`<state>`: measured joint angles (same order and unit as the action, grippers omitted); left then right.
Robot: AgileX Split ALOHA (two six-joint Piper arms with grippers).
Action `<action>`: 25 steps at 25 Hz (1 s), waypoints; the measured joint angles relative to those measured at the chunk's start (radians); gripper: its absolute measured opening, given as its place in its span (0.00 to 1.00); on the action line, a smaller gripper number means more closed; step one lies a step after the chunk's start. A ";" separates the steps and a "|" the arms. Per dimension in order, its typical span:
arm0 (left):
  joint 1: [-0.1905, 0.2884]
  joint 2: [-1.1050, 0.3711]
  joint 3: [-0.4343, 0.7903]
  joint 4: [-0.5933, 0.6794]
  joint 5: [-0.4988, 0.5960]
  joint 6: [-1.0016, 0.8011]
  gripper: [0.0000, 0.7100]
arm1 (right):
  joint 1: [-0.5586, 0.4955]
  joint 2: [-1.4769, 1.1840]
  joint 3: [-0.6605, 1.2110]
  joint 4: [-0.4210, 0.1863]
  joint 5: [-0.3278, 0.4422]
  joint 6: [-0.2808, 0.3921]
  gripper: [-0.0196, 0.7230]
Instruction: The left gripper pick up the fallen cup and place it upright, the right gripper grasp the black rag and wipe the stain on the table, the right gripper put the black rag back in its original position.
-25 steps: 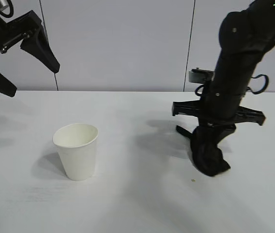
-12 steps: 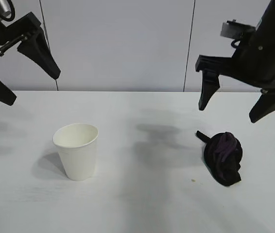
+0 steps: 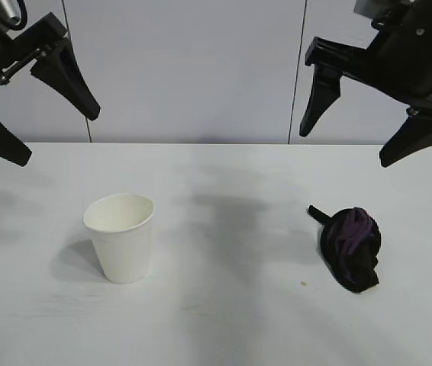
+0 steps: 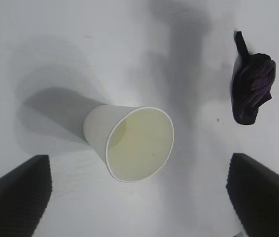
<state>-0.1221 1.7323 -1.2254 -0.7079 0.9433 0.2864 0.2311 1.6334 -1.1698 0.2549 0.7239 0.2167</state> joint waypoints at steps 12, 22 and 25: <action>0.000 0.000 0.000 0.000 0.000 -0.001 0.98 | 0.000 0.000 0.000 0.003 -0.013 0.000 0.89; 0.000 0.000 0.000 0.000 0.000 -0.002 0.98 | 0.000 0.000 0.000 0.003 -0.017 0.000 0.89; 0.000 0.000 0.000 0.000 0.000 -0.002 0.98 | 0.000 0.000 0.000 0.003 -0.017 0.000 0.89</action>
<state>-0.1221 1.7323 -1.2254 -0.7079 0.9433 0.2846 0.2311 1.6334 -1.1698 0.2580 0.7074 0.2165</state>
